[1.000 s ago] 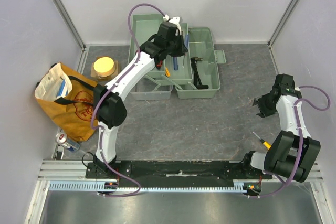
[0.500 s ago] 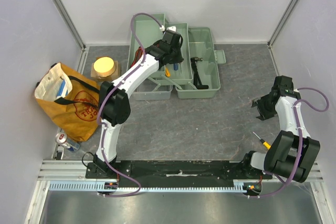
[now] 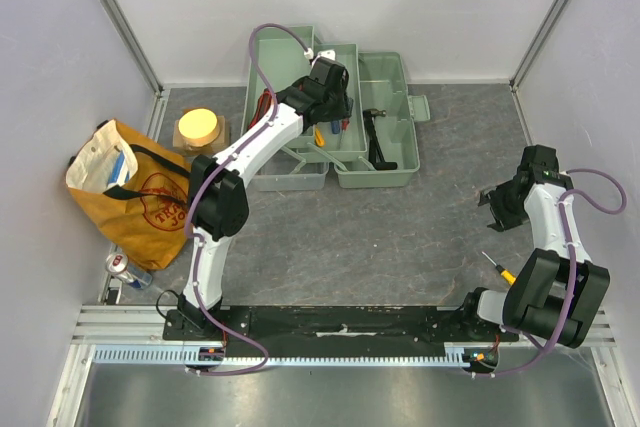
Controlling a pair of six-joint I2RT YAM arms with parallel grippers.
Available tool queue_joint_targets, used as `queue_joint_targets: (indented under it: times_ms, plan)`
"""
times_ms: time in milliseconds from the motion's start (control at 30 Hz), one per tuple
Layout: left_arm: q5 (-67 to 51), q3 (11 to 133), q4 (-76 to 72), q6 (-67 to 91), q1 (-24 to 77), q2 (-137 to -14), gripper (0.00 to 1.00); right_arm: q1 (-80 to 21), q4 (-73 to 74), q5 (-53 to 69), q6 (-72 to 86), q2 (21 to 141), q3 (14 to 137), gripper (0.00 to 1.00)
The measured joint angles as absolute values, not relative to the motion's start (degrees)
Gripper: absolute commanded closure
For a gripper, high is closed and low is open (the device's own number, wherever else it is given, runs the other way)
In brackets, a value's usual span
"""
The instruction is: Pack the tool kit
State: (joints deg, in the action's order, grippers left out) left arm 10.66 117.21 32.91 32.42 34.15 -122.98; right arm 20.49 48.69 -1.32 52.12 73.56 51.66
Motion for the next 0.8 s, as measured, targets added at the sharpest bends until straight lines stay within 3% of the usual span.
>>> queue_joint_targets:
  times_ms: [200,367,500,800]
  plan:
    - [10.6,117.1,32.9,31.2,34.3,-122.4,0.51,20.5,48.9,-1.6,52.7,73.1,51.5,0.37]
    - [10.2,115.6,32.2,29.6,34.3,-117.4,0.49,20.5,52.4,-5.4,54.9,70.5,51.4,0.13]
    - [10.4,114.7,31.6,27.2,34.4,-110.8,0.47,20.5,57.4,-11.3,59.1,68.7,51.4,0.05]
    - [12.5,109.7,31.3,22.2,34.2,-100.1,0.38,20.8,61.8,-19.2,74.4,59.4,45.6,0.13]
